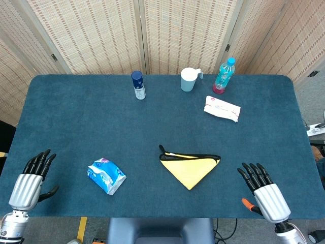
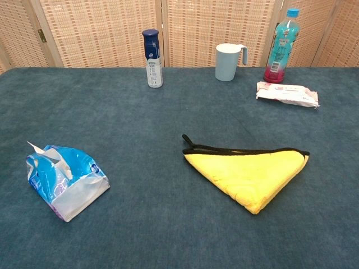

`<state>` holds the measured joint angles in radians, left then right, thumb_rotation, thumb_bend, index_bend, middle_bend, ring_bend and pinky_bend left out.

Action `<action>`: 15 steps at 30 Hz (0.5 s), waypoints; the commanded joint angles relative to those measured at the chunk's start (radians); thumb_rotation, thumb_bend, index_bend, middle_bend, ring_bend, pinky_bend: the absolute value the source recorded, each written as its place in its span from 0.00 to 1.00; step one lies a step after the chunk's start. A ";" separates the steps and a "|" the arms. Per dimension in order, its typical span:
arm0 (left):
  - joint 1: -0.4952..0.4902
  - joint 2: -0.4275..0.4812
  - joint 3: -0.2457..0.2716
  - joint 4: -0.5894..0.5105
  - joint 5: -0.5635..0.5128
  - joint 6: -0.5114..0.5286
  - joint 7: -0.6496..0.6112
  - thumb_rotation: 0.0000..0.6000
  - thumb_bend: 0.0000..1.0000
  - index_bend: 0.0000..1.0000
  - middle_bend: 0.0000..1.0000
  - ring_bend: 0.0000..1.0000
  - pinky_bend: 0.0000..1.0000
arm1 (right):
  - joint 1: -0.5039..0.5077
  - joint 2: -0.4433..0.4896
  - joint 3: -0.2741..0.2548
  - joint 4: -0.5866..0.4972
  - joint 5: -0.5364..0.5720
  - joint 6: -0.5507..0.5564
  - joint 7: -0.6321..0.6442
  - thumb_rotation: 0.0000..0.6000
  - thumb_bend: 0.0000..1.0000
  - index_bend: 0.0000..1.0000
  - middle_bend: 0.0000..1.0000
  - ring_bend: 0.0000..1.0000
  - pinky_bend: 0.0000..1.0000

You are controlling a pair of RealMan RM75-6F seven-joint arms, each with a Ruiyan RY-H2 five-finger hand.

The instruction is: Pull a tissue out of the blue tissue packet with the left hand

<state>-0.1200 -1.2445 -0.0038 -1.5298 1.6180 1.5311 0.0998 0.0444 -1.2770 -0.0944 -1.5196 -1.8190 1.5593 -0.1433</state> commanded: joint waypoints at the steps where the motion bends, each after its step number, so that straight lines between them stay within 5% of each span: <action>1: 0.000 0.000 0.000 0.000 0.000 0.000 0.001 1.00 0.25 0.00 0.00 0.00 0.15 | 0.001 0.000 -0.001 -0.002 0.002 -0.004 -0.002 1.00 0.11 0.00 0.00 0.00 0.00; 15: -0.015 -0.011 0.017 0.004 0.046 -0.012 0.000 1.00 0.27 0.07 0.00 0.00 0.15 | 0.004 0.002 -0.001 -0.003 0.001 -0.005 0.000 1.00 0.11 0.00 0.00 0.00 0.00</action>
<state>-0.1316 -1.2521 0.0105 -1.5271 1.6583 1.5224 0.1012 0.0480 -1.2747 -0.0950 -1.5230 -1.8178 1.5541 -0.1435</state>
